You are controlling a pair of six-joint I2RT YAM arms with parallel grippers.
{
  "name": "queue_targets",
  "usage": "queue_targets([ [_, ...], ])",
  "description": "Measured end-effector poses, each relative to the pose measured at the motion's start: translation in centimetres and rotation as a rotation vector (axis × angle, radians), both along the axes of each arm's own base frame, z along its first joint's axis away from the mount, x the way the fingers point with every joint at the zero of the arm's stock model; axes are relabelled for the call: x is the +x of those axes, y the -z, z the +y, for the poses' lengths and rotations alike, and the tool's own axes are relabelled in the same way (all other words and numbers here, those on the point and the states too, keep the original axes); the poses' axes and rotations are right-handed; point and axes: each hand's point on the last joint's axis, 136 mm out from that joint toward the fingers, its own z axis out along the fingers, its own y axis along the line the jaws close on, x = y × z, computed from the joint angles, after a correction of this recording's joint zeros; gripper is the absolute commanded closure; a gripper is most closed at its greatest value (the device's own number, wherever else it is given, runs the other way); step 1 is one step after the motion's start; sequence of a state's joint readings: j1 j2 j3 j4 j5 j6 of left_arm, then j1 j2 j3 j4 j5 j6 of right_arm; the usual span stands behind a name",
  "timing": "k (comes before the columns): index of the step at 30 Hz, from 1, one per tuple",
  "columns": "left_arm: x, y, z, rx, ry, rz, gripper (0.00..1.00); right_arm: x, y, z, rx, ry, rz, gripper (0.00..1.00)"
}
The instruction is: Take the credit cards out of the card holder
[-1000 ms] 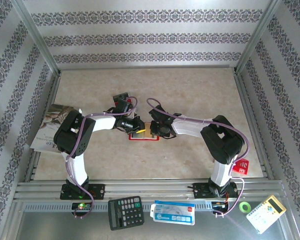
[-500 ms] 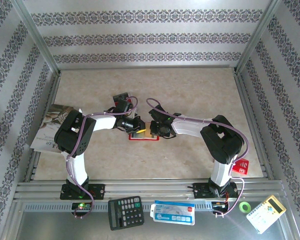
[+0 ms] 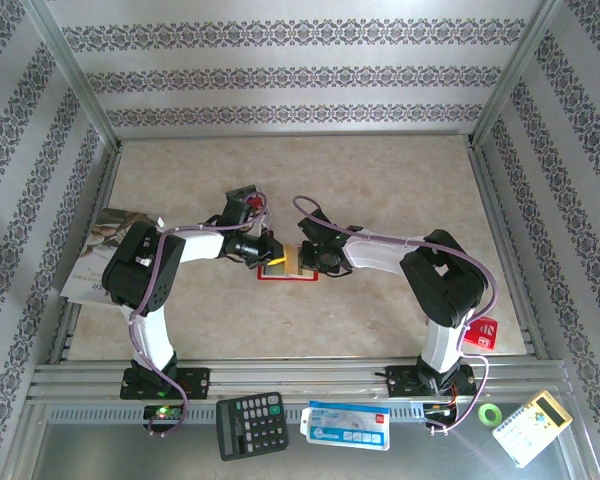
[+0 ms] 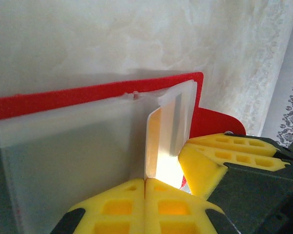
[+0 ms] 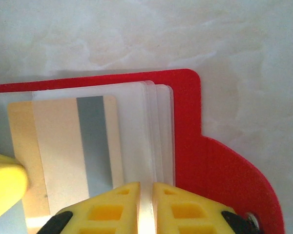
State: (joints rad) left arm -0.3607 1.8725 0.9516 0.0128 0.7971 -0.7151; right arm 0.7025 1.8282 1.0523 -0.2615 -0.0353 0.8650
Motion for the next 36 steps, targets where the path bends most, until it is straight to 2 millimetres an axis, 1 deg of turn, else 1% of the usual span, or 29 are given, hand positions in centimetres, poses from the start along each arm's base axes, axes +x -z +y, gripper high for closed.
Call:
queue_targets([
  [7, 0.0, 0.0, 0.3, -0.005, -0.002, 0.001, 0.96, 0.1, -0.4, 0.3, 0.015, -0.014, -0.010, 0.81],
  [9, 0.0, 0.0, 0.3, -0.004, -0.002, 0.000, 0.96, 0.1, -1.1, 0.6, 0.027, -0.035, -0.026, 0.80],
  [12, 0.0, 0.1, 0.3, -0.003, 0.000, -0.003, 0.96, 0.6, -3.3, 1.3, 0.072, -0.066, -0.076, 0.77],
  [14, 0.1, 0.1, 0.3, -0.001, 0.001, -0.006, 0.96, 1.2, -4.6, 2.1, 0.101, -0.079, -0.108, 0.77],
  [17, 0.1, 0.1, 0.3, 0.001, 0.003, -0.008, 0.96, 1.7, -5.3, 2.8, 0.130, -0.089, -0.123, 0.75],
  [19, 0.0, 0.1, 0.3, 0.001, 0.002, -0.008, 0.96, 1.7, -4.8, 3.1, 0.132, -0.092, -0.114, 0.74],
  [23, 0.1, 0.2, 0.4, 0.005, 0.001, -0.007, 0.95, 1.4, -2.7, 3.1, 0.115, -0.099, -0.066, 0.70],
  [27, 0.1, 0.2, 0.4, 0.007, -0.001, -0.008, 0.93, 1.1, -1.2, 2.9, 0.098, -0.097, -0.030, 0.70],
  [30, 0.1, 0.2, 0.4, 0.007, -0.001, -0.009, 0.89, 1.0, -0.8, 2.9, 0.102, -0.094, -0.014, 0.70],
  [35, 0.2, 0.1, 0.4, 0.005, -0.005, -0.009, 0.82, 1.0, -0.8, 3.3, 0.131, -0.092, -0.002, 0.70],
  [36, 0.2, 0.1, 0.3, 0.002, -0.006, -0.009, 0.81, 1.0, -0.8, 3.3, 0.143, -0.087, 0.003, 0.70],
])
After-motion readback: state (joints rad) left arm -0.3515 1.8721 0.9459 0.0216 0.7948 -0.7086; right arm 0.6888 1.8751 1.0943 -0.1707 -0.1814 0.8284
